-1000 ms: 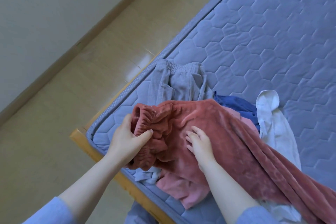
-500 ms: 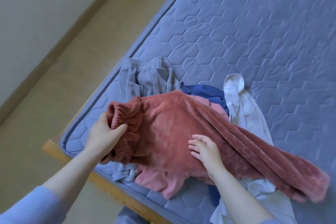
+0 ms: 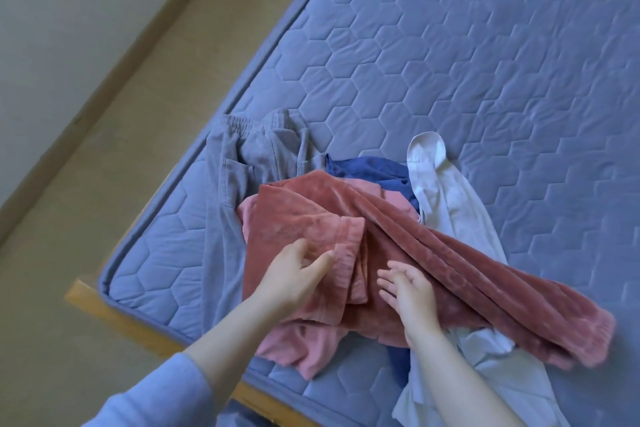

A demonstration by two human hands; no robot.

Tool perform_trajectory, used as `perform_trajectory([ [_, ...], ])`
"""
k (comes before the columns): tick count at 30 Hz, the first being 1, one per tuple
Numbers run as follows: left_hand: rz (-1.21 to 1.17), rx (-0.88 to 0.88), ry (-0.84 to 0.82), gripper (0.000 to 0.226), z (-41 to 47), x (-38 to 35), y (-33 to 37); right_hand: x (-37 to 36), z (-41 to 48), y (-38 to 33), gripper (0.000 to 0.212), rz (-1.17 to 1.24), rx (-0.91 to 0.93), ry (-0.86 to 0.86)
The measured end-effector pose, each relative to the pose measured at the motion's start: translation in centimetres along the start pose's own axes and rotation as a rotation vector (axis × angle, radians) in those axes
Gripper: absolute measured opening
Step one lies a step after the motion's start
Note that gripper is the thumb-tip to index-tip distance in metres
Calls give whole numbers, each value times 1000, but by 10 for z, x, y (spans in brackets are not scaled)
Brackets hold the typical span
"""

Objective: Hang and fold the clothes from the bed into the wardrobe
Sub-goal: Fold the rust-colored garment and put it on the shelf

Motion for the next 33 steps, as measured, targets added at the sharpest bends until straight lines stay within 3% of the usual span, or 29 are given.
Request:
perform_trajectory([
  [4,50,-61,82,6,-1,-5,9,24,7,6,18,-3,12,28],
  [12,79,-159,-82,15,-16,-58,50,78,7,25,22,-14,32,64],
  [18,193,-247,-152,9,-22,-126,74,150,8,45,22,-44,86,131],
  [22,247,-306,-177,23,-29,-176,86,206,12,61,24,-120,139,168],
  [26,326,-348,-221,9,-35,-226,94,254,15,79,24,-281,216,185],
  [30,619,-610,-246,11,-38,-271,113,296,21,93,26,-439,273,218],
  [33,708,-639,-253,14,-34,-298,118,319,26,95,26,-557,353,232],
])
Point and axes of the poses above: each hand's wrist, its own z-axis towards the middle knuckle, its own x-axis out of the back of the hand, y = z × x, the point moved 4 cm from there along z, towards the middle knuckle, and after that the axes turned 8 degrees about -z, right-handed, at the moved point
